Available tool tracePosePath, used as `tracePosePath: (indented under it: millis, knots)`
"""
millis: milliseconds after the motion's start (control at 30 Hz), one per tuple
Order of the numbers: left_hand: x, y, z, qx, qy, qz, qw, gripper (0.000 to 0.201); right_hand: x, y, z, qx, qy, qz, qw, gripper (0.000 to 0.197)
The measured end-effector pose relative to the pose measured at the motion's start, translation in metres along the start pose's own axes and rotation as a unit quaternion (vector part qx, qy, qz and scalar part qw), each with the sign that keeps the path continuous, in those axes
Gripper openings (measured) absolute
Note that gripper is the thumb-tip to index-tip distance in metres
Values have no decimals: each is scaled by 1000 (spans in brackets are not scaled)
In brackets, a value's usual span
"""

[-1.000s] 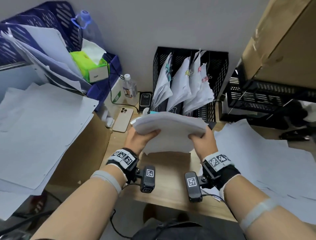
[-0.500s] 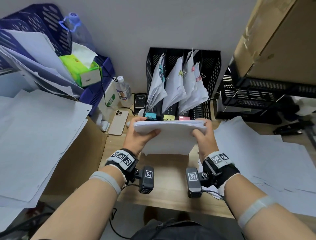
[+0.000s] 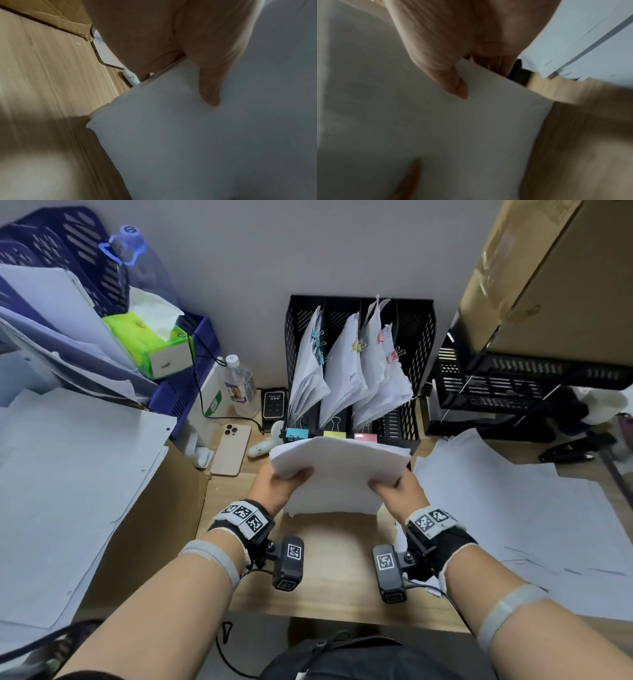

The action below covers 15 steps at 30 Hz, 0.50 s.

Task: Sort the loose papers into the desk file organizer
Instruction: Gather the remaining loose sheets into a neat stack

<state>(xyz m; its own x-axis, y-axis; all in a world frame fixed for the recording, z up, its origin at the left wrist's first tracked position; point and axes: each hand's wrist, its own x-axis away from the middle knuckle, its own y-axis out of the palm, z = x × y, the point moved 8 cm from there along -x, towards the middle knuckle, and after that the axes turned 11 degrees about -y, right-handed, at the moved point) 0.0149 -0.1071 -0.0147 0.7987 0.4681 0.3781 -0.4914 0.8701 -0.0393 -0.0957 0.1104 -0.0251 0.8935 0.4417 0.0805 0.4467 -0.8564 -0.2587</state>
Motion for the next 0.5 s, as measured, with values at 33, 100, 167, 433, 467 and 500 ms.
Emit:
tracePosePath:
  millis: [33, 100, 167, 433, 467, 500]
  knots:
    - [0, 2, 2, 2, 1, -5, 1000, 45, 1, 0, 8, 42, 20, -23, 999, 31]
    - [0, 9, 10, 4, 8, -22, 1000, 37, 4, -4, 19, 88, 44, -40, 994, 23]
    - [-3, 16, 22, 8, 15, -38, 999, 29, 7, -13, 22, 84, 44, -16, 995, 13]
    - [-42, 101, -13, -154, -61, -177, 970, 37, 45, -98, 41, 76, 91, 165, 979, 19]
    - [-44, 117, -26, -197, -72, -203, 957, 37, 53, -111, 50, 84, 108, 181, 974, 21]
    - [-44, 134, -35, -232, -77, -221, 944, 37, 61, -124, 62, 83, 131, 188, 970, 23]
